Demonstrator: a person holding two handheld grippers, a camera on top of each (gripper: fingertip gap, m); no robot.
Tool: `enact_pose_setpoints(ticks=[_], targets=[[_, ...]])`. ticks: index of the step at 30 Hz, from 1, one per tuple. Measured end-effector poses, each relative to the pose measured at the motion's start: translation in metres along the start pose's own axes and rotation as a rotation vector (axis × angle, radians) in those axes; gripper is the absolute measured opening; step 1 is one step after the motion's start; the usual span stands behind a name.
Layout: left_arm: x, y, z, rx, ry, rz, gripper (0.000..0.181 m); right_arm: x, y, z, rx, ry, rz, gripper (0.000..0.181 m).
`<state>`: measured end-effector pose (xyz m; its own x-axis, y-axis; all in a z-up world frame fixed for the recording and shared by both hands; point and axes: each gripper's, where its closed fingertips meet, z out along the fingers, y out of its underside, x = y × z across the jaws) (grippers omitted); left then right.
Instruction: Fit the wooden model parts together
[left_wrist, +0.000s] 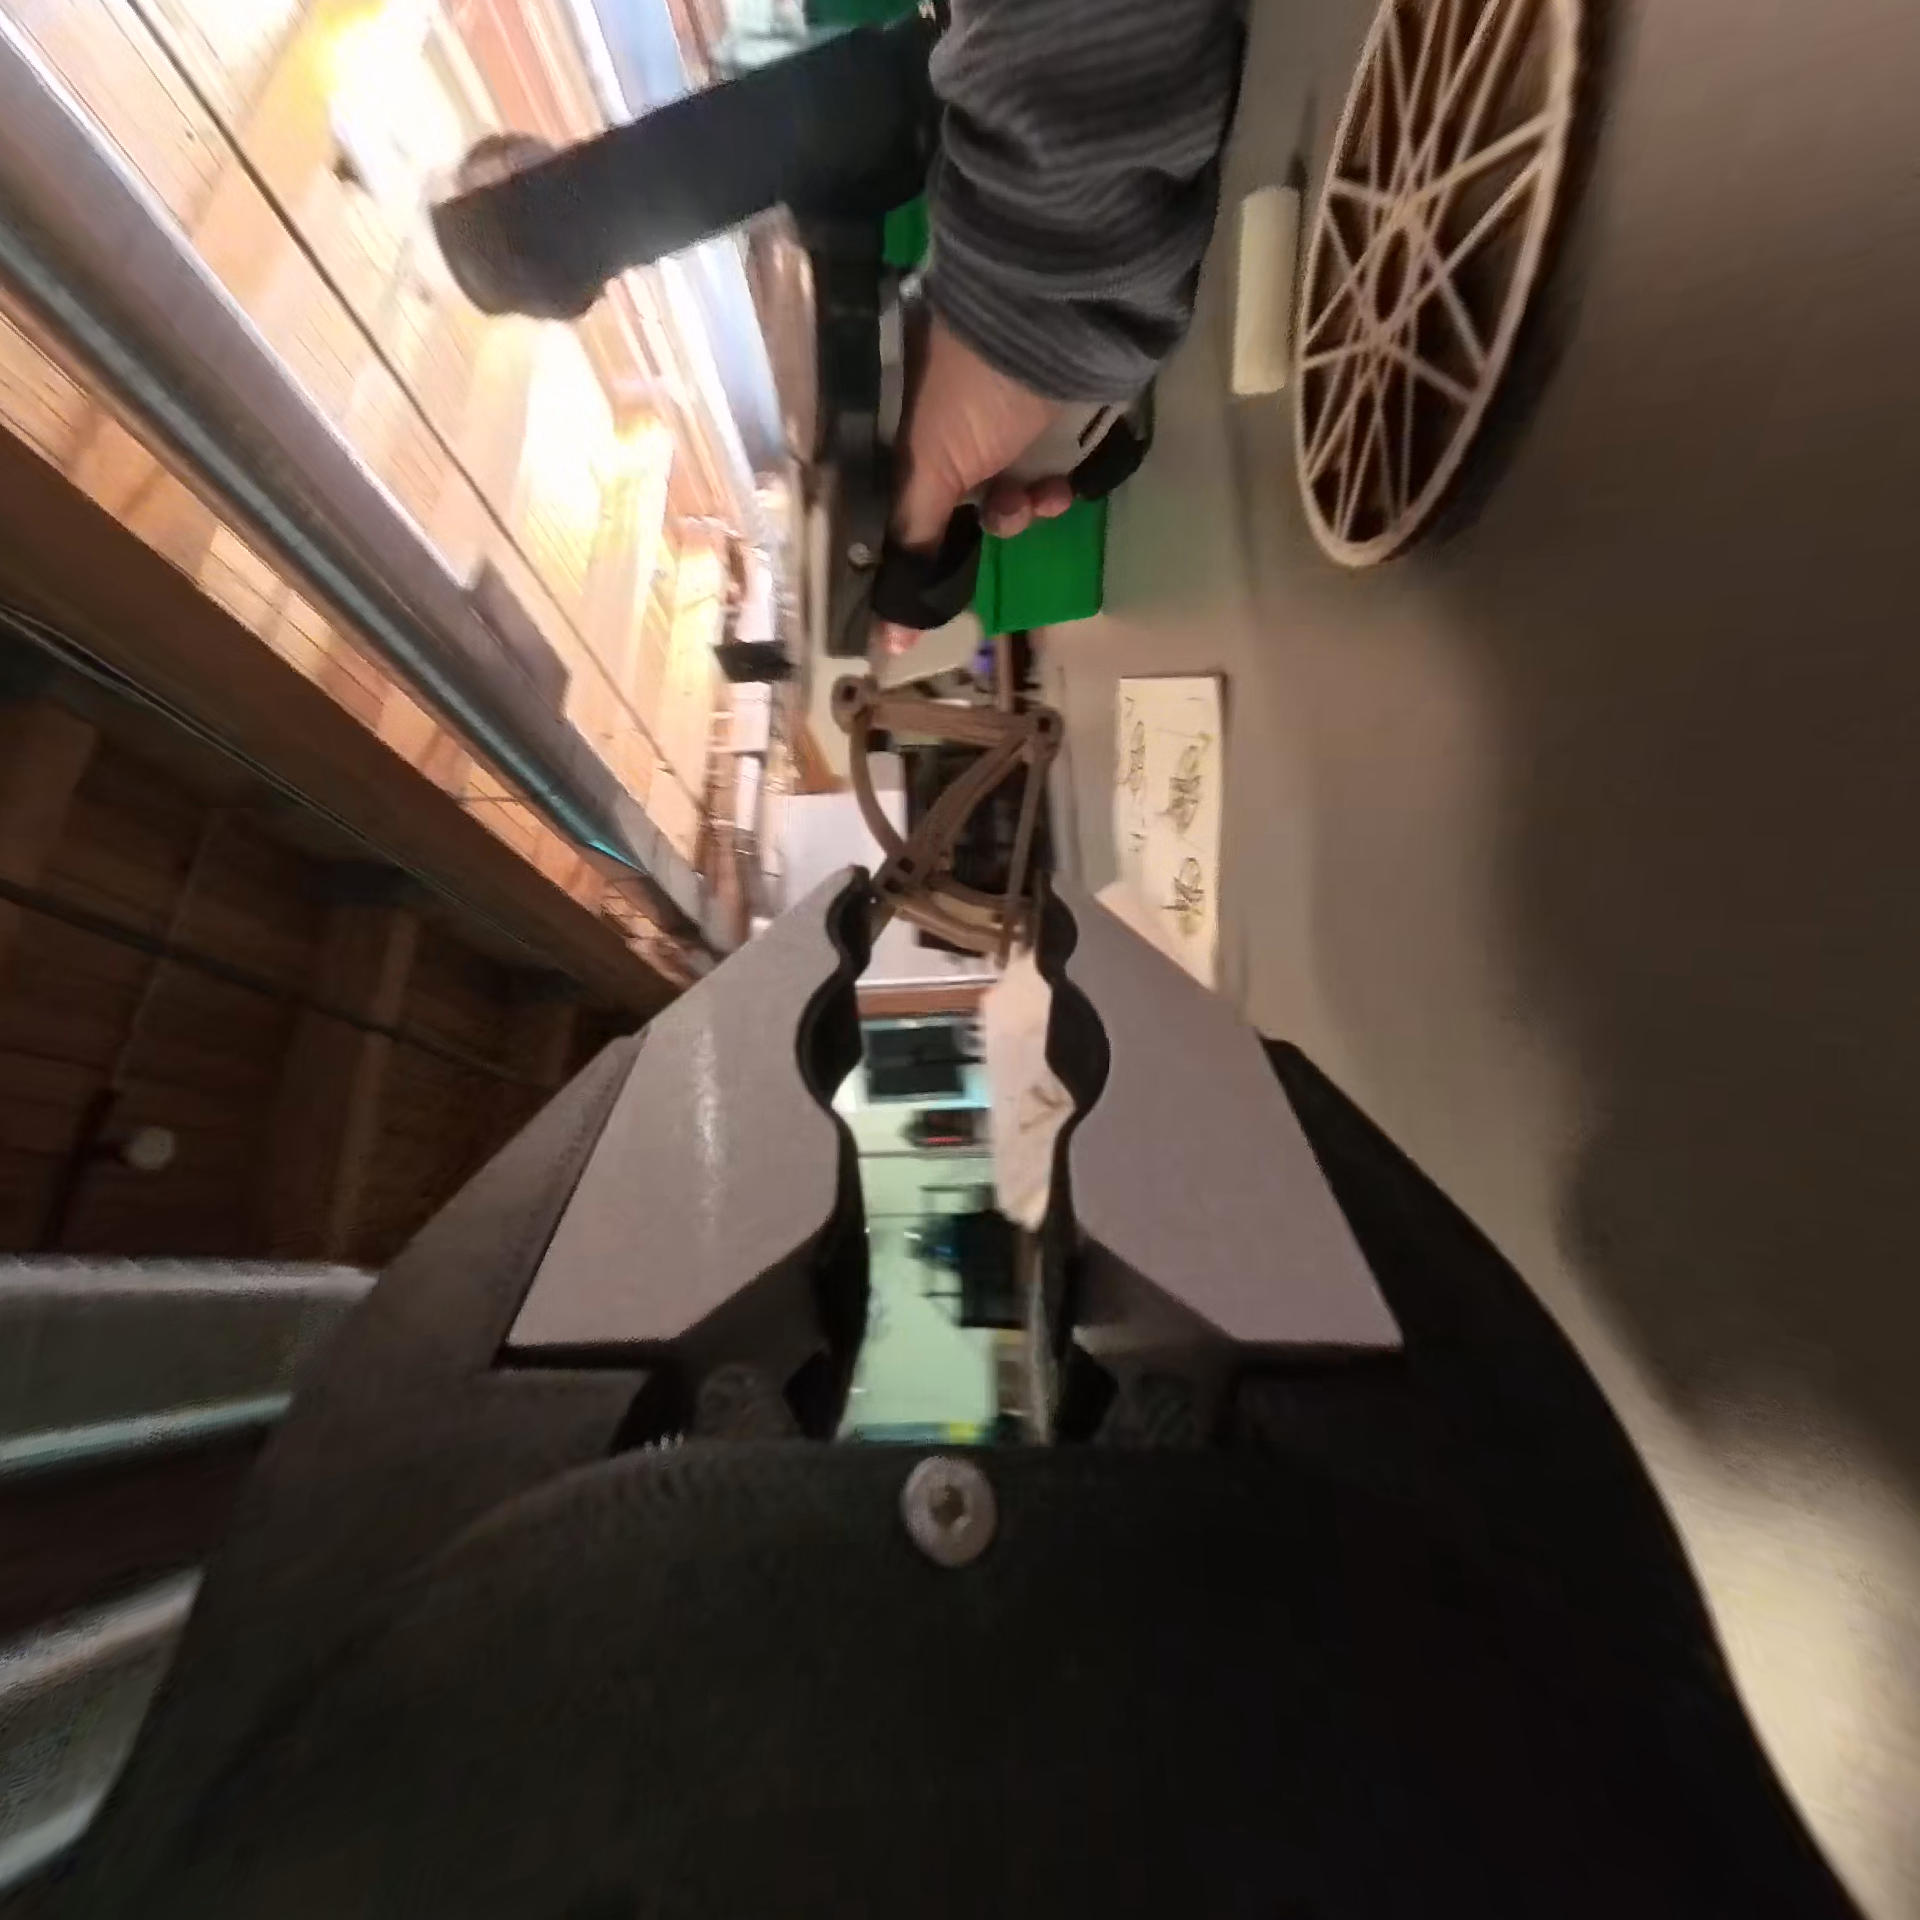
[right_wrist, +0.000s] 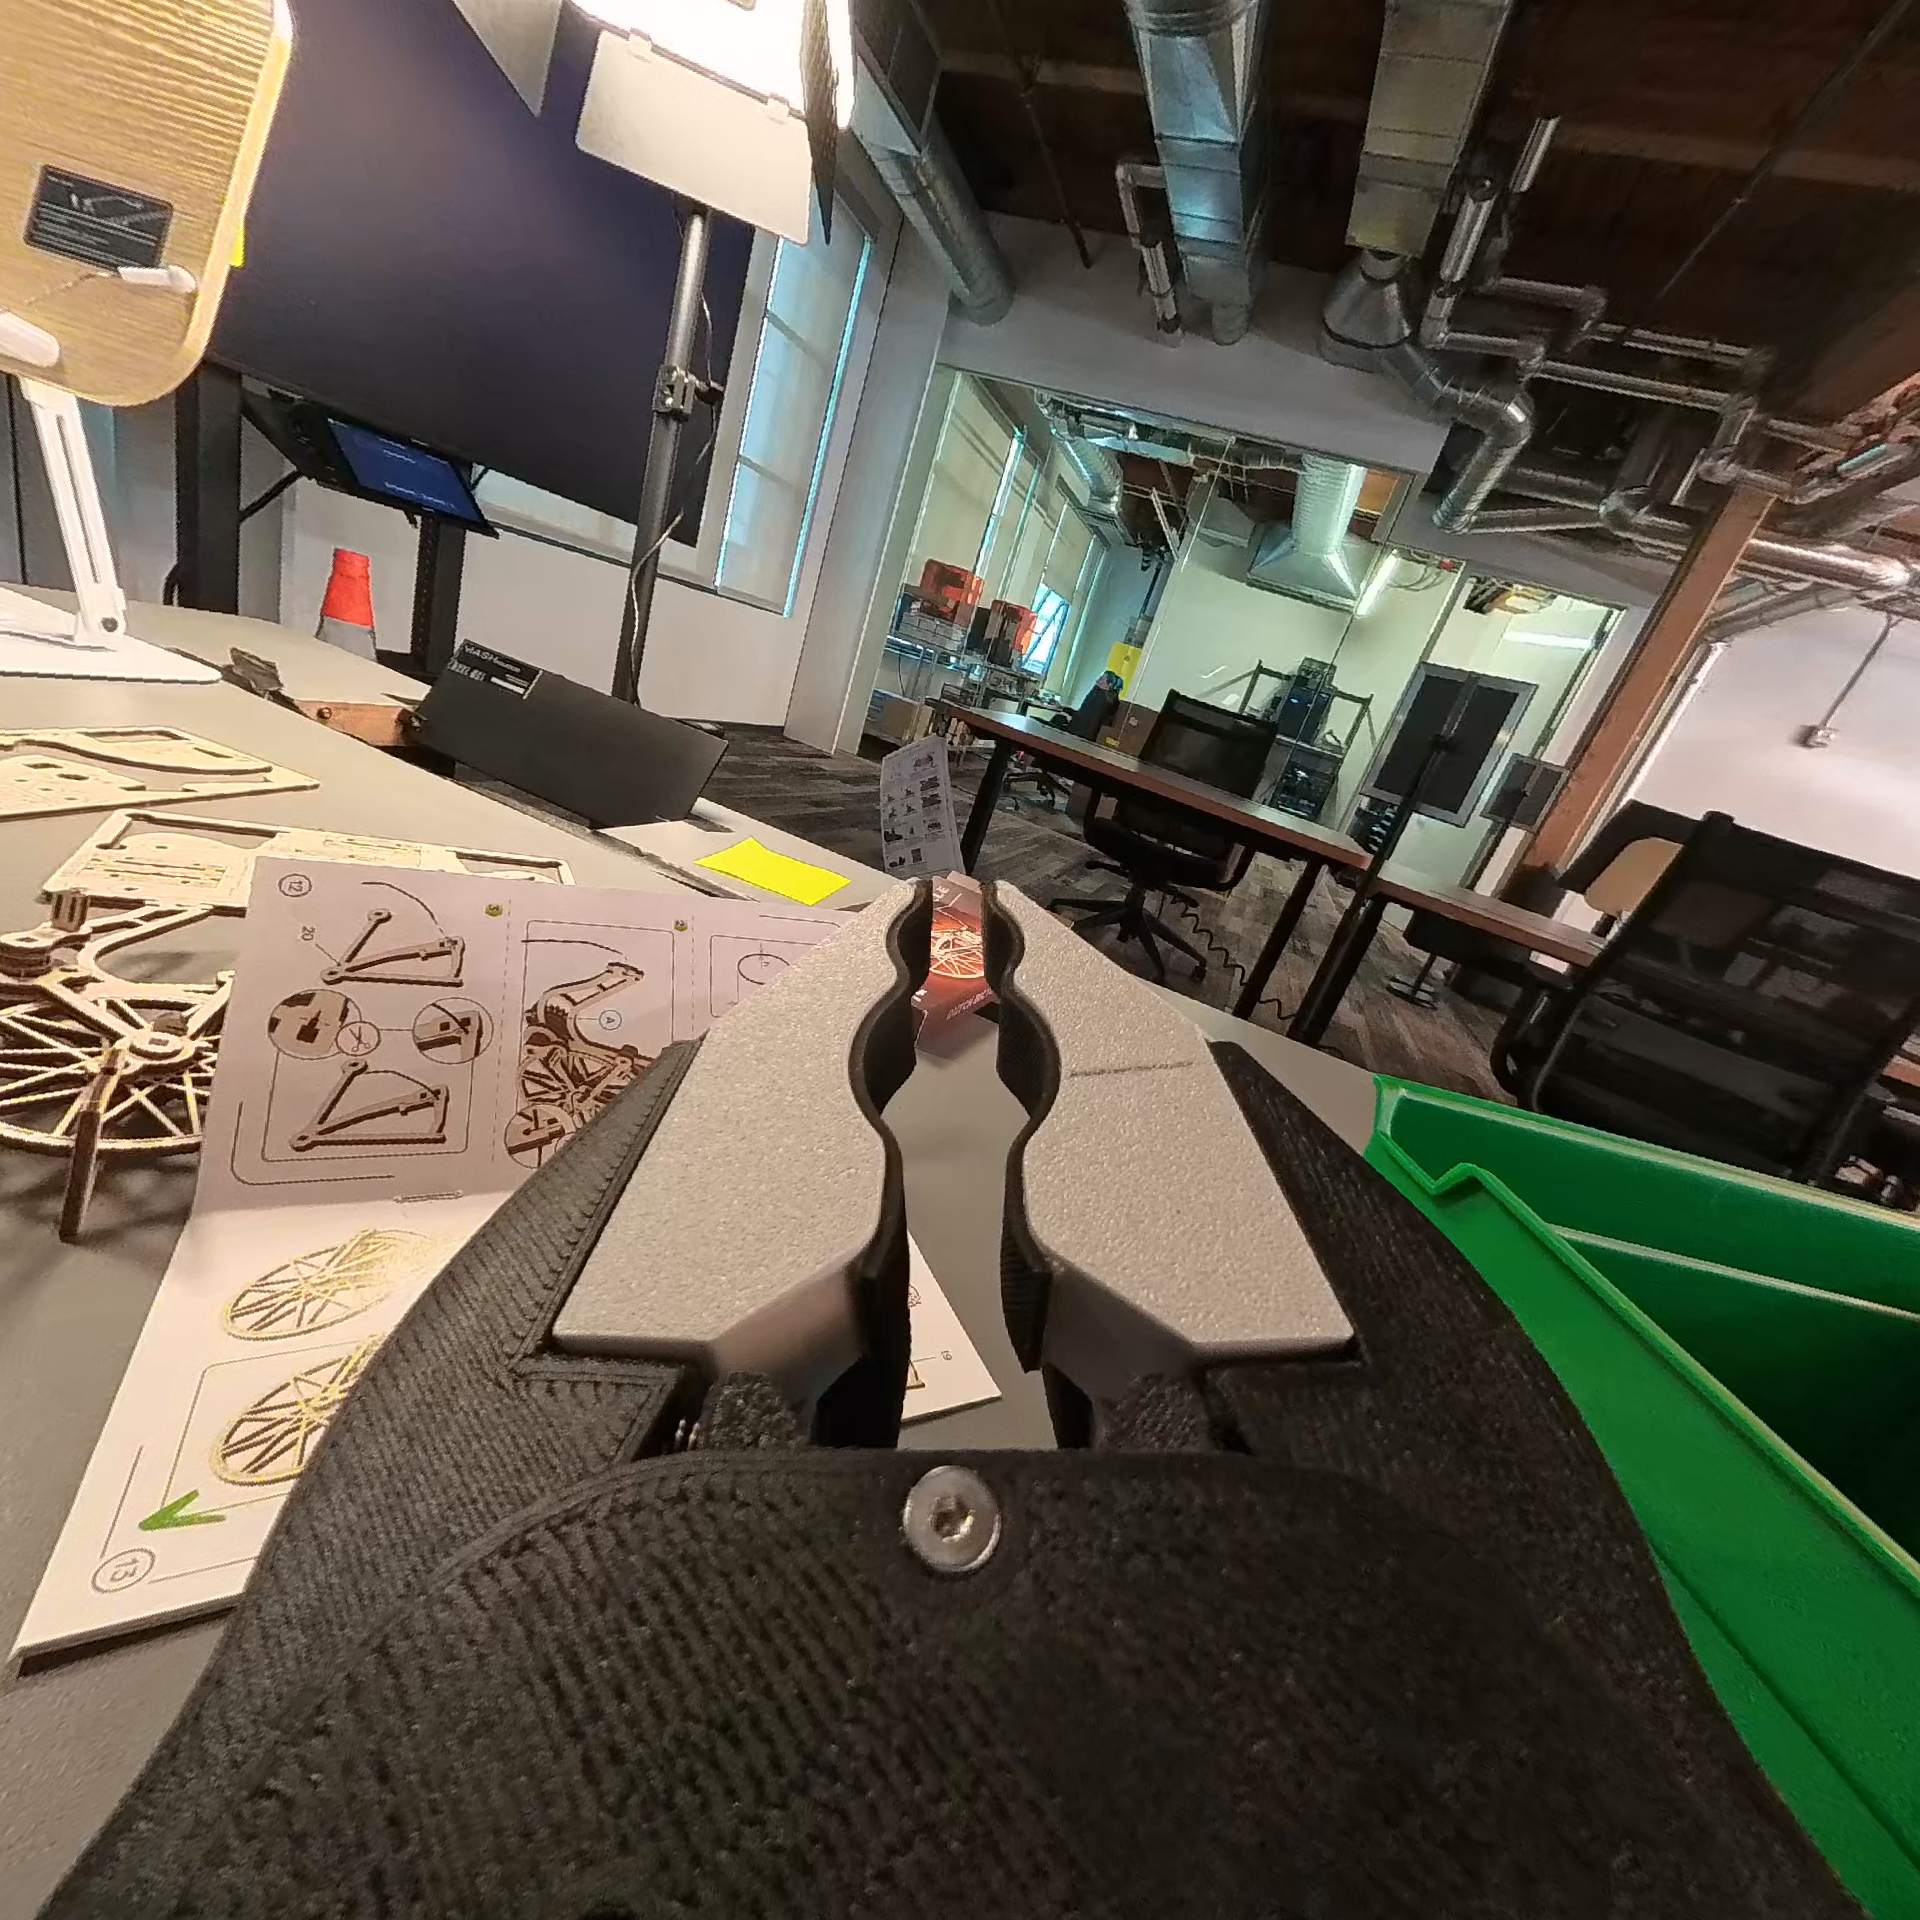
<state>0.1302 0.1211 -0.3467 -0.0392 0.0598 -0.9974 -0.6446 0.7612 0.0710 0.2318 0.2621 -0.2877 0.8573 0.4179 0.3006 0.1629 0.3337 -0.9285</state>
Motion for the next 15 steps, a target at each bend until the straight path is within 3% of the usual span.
enact_pose_setpoints(ticks=[1, 4, 9, 12, 15], targets=[[0.007, 0.003, 0.002, -0.014, 0.055, -0.055, 0.03, 0.0, 0.0, 0.0, 0.0, 0.0, 0.0, 0.006], [0.03, 0.005, 0.003, -0.033, 0.302, -0.319, 0.03, 0.0, 0.0, 0.0, 0.001, 0.002, 0.003, 0.006], [0.044, -0.017, -0.012, 0.074, 0.708, -0.769, 0.03, 0.001, 0.0, 0.0, 0.003, 0.005, 0.008, 0.006], [0.056, -0.019, -0.026, 0.081, 0.929, -0.907, 0.03, 0.002, 0.0, 0.0, 0.004, 0.006, 0.01, 0.006], [0.061, -0.019, -0.033, 0.069, 1.045, -0.985, 0.03, 0.002, 0.0, 0.0, 0.003, 0.007, 0.01, 0.006]])
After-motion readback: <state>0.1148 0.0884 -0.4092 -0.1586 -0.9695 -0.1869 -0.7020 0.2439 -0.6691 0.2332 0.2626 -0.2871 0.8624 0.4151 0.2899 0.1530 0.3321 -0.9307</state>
